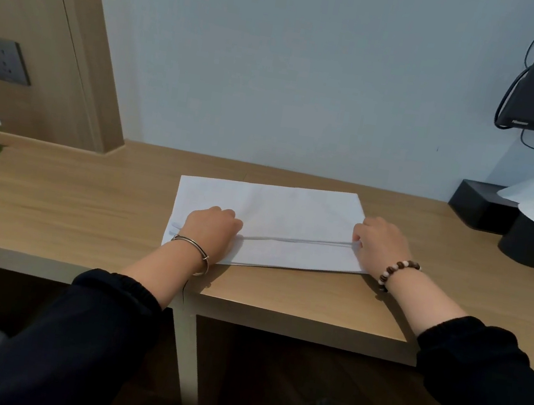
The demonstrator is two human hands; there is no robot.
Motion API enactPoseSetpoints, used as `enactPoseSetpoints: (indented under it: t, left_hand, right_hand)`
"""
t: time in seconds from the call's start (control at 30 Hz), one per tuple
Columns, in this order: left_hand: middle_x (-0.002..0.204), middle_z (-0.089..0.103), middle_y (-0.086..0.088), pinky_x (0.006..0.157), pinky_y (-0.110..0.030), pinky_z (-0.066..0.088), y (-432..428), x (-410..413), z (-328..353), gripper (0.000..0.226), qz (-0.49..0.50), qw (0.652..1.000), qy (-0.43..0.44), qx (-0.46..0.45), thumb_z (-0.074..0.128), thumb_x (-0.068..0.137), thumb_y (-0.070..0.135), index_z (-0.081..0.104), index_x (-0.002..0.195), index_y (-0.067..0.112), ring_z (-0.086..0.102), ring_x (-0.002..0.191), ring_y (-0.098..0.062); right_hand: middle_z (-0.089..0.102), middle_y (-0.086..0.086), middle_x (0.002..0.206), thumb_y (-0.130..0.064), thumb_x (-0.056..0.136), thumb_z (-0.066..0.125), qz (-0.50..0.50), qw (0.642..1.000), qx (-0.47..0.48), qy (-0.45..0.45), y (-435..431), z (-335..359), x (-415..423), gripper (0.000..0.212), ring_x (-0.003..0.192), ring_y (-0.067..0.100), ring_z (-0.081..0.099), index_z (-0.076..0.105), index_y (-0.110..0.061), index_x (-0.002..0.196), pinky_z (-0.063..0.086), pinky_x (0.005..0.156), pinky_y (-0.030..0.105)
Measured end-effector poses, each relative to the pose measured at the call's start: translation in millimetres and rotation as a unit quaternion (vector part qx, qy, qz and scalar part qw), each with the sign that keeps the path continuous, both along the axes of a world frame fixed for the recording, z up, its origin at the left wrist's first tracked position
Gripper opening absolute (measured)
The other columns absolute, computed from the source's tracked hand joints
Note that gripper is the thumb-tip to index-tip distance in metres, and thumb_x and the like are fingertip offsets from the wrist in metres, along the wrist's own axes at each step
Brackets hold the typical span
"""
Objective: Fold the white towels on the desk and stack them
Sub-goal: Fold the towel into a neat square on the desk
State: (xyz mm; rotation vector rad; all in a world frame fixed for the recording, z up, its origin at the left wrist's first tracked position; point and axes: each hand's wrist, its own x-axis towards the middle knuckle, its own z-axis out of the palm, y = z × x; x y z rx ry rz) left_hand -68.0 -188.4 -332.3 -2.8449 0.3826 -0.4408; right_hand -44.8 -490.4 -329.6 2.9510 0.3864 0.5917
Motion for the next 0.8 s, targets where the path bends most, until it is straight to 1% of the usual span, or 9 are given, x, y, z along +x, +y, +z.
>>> enactPoseSetpoints:
  t: [0.1,0.23,0.3,0.37,0.43,0.5,0.53,0.63,0.8]
  left_hand:
    - [0.095,0.054,-0.003,0.059,-0.029,0.039,-0.3,-0.7,1.0,0.016,0.002,1.000,0.002,-0.006,0.042,0.096,0.020,0.056,0.091,0.015,0.053,0.085,-0.023]
    - [0.095,0.056,-0.003,0.061,-0.029,0.041,0.9,-0.6,1.9,0.018,0.005,1.000,0.003,-0.022,0.041,0.097,0.020,0.058,0.092,0.015,0.054,0.086,-0.023]
    - [0.096,0.056,-0.002,0.061,-0.028,0.041,2.0,-0.3,1.1,0.019,0.007,1.000,0.003,-0.030,0.041,0.097,0.022,0.058,0.092,0.016,0.054,0.087,-0.023]
    - [0.097,0.057,-0.001,0.060,-0.028,0.039,2.3,0.1,-0.2,0.020,0.009,0.999,0.001,-0.035,0.041,0.097,0.023,0.059,0.093,0.017,0.054,0.087,-0.022]
    - [0.096,0.057,-0.001,0.060,-0.028,0.039,2.9,0.4,-1.3,0.020,0.009,0.999,-0.001,-0.041,0.041,0.097,0.024,0.059,0.092,0.017,0.054,0.086,-0.022]
    - [0.095,0.056,-0.001,0.060,-0.028,0.037,4.1,0.9,-1.4,0.020,0.009,0.999,0.001,-0.052,0.042,0.097,0.027,0.059,0.090,0.018,0.054,0.086,-0.022]
    - [0.094,0.056,0.000,0.060,-0.028,0.037,4.7,1.2,-1.4,0.020,0.008,0.998,0.001,-0.058,0.042,0.097,0.028,0.058,0.089,0.019,0.053,0.086,-0.021]
    - [0.093,0.056,0.000,0.058,-0.027,0.035,4.9,0.4,-2.1,0.020,0.009,0.998,-0.003,-0.069,0.043,0.096,0.029,0.058,0.087,0.020,0.053,0.084,-0.020]
    - [0.092,0.056,0.001,0.058,-0.026,0.033,4.3,1.6,-1.9,0.019,0.011,0.997,-0.004,-0.081,0.044,0.096,0.028,0.057,0.084,0.020,0.053,0.084,-0.020]
  right_hand:
    - [0.058,-0.003,0.090,-0.013,0.090,0.046,-0.012,1.000,-0.001,0.008,-4.3,-0.7,0.2,0.017,0.082,0.015,0.045,0.061,-0.018,0.084,0.028,0.069,0.024]
    - [0.053,-0.005,0.084,-0.008,0.087,0.048,-0.021,0.999,0.018,0.034,-8.2,-6.6,1.4,0.020,0.087,0.018,0.050,0.057,-0.020,0.075,0.033,0.070,0.026]
    - [0.054,-0.003,0.085,-0.003,0.084,0.049,-0.041,0.993,0.099,0.052,-12.0,-9.9,2.1,0.023,0.090,0.021,0.051,0.058,-0.019,0.070,0.038,0.071,0.028]
    - [0.059,0.001,0.088,-0.001,0.084,0.050,-0.063,0.970,0.223,0.068,-14.9,-12.6,3.1,0.024,0.090,0.020,0.052,0.063,-0.014,0.068,0.042,0.073,0.030]
    - [0.066,0.003,0.088,-0.001,0.087,0.053,-0.096,0.918,0.377,0.080,-15.6,-13.3,5.8,0.023,0.085,0.020,0.056,0.071,-0.004,0.073,0.046,0.073,0.031]
    - [0.065,0.004,0.077,-0.003,0.088,0.053,-0.139,0.858,0.488,0.077,-15.1,-9.8,8.1,0.025,0.075,0.019,0.056,0.072,-0.003,0.072,0.044,0.066,0.028]
    - [0.060,0.005,0.069,-0.004,0.089,0.052,-0.153,0.850,0.499,0.067,-15.3,-8.0,9.8,0.027,0.069,0.019,0.052,0.069,-0.005,0.068,0.040,0.060,0.026]
    - [0.044,0.009,0.057,-0.012,0.091,0.046,-0.199,0.870,0.445,0.070,-14.2,-6.2,14.1,0.034,0.055,0.021,0.040,0.051,-0.006,0.058,0.030,0.051,0.027]
    - [0.044,0.010,0.064,-0.029,0.095,0.041,-0.247,0.873,0.399,0.132,-9.8,-8.4,18.6,0.043,0.069,0.026,0.046,0.045,-0.006,0.058,0.037,0.062,0.031]
